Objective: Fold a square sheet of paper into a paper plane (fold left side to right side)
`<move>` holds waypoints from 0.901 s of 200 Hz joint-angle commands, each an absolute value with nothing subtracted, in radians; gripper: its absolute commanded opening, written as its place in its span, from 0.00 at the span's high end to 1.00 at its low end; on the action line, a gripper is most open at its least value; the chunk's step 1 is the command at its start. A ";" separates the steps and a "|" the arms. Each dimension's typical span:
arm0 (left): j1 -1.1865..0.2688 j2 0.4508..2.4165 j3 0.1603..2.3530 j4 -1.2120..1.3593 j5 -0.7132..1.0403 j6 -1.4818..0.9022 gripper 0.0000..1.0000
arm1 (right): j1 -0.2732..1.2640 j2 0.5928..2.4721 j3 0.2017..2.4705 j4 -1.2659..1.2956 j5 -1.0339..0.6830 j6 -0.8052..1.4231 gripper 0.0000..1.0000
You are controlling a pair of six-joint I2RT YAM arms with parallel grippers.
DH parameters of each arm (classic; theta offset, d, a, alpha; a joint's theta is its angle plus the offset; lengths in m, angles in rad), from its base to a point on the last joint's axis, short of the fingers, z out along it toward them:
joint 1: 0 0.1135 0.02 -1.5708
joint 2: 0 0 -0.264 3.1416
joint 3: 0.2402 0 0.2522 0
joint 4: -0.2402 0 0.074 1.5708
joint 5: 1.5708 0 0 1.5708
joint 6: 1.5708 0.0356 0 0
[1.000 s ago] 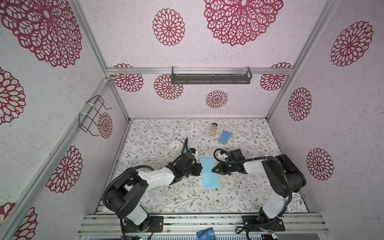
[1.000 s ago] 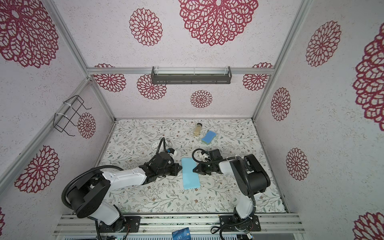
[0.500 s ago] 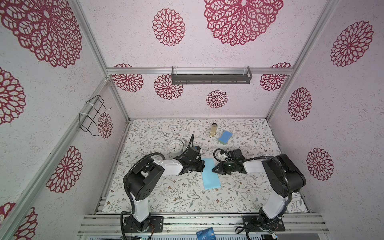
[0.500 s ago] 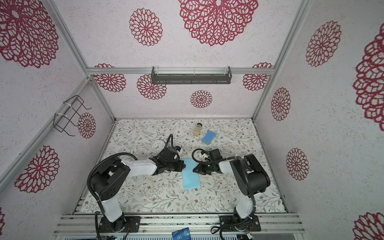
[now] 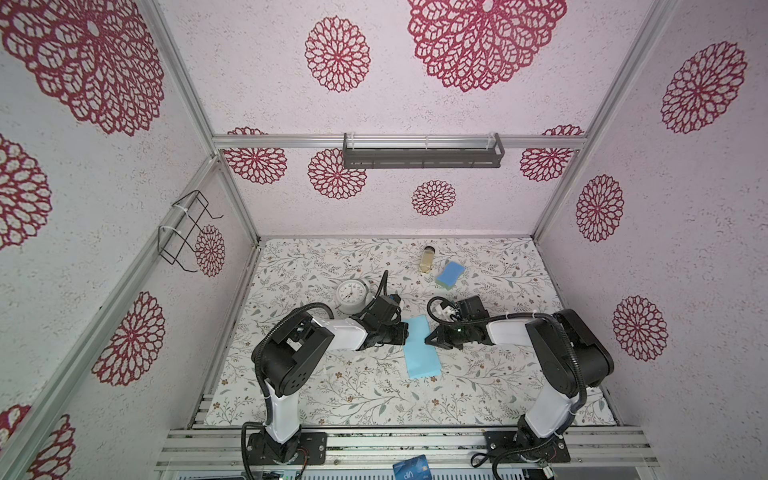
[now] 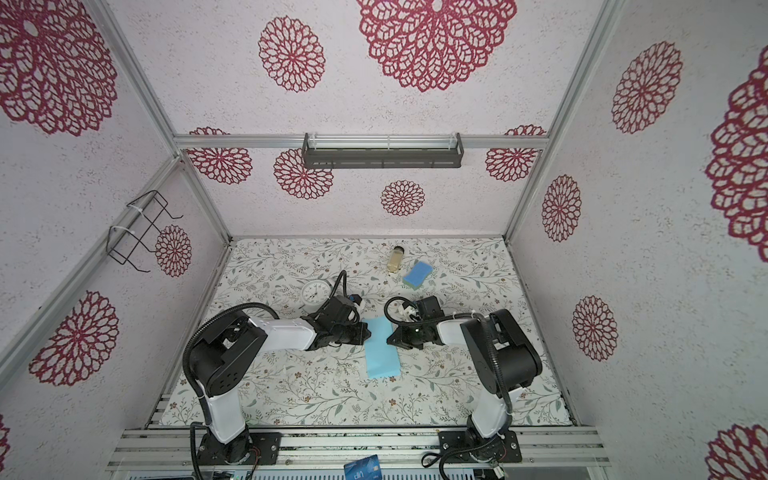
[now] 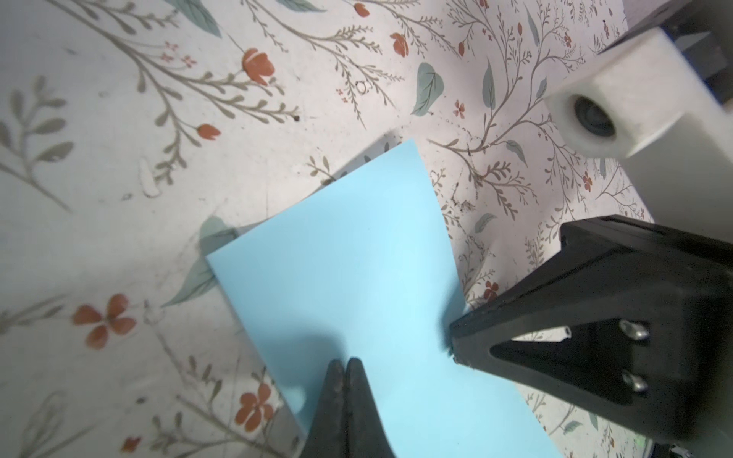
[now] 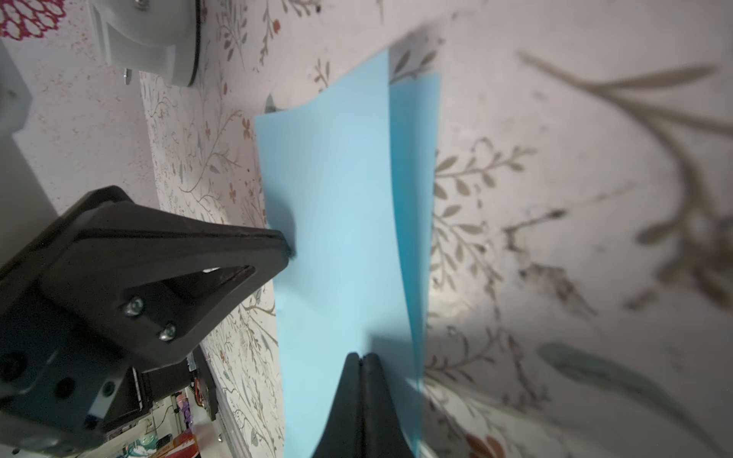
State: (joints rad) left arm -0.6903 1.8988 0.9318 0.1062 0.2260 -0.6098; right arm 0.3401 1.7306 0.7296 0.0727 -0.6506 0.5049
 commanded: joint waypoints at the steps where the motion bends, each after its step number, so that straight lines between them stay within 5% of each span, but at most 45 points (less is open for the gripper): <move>1: -0.686 1.921 0.904 0.074 0.188 -0.607 1.00 | 0.358 1.669 0.748 -0.060 -0.544 0.527 1.00; 180: -0.686 1.926 0.887 0.095 0.200 -0.611 1.00 | 0.573 1.739 0.783 0.184 -0.560 0.770 1.00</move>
State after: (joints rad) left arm -0.6903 1.8984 0.9161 0.1383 0.2195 -0.6128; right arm 0.5575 1.7294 0.7467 0.1425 -0.5579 0.7418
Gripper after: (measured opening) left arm 0.040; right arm 0.050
